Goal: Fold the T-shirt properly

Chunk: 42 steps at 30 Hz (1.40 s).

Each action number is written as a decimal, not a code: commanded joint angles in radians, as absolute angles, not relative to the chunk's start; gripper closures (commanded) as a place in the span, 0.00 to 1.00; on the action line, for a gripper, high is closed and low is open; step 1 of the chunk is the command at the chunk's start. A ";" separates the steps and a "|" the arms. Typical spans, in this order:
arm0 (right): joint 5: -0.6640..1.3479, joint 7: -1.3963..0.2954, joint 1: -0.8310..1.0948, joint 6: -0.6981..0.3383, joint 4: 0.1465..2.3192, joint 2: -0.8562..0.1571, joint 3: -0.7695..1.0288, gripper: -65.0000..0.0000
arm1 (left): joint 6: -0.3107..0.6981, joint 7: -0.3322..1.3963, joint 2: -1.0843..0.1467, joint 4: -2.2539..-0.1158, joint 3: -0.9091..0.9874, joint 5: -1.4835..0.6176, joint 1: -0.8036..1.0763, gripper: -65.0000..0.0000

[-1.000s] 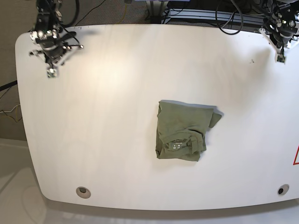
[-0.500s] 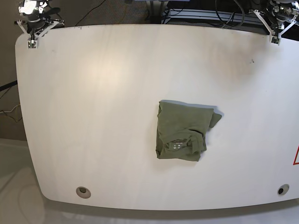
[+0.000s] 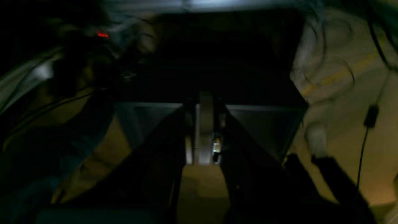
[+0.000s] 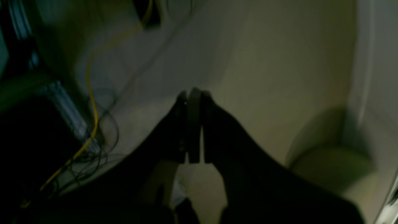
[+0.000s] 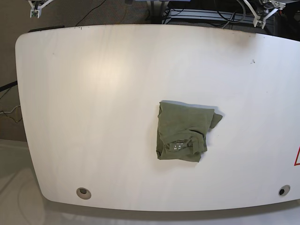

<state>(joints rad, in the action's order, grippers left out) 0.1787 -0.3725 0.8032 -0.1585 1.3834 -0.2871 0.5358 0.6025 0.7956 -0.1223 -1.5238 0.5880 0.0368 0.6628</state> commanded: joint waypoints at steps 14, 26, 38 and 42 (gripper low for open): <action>0.001 -0.005 0.587 -0.242 0.627 -0.295 0.484 1.00 | 0.596 0.549 -0.102 -1.092 0.375 0.298 0.562 1.00; -0.263 0.394 0.216 -0.277 0.000 -0.274 0.486 1.00 | 0.369 0.108 -0.105 -0.309 0.312 0.467 0.254 1.00; -0.401 0.156 0.120 -0.231 0.000 -0.189 0.483 1.00 | 0.113 -0.076 -0.085 -0.013 0.295 0.570 0.113 1.00; -0.463 0.087 0.119 -0.211 0.047 -0.147 0.483 1.00 | 0.073 -0.050 -0.050 -0.030 0.294 0.598 0.111 1.00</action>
<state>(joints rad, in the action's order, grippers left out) -0.4377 0.1051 0.1017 -0.2039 0.0303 -0.1638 0.4839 0.0956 -0.0772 -0.0708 -0.0227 0.2955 0.5743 0.1032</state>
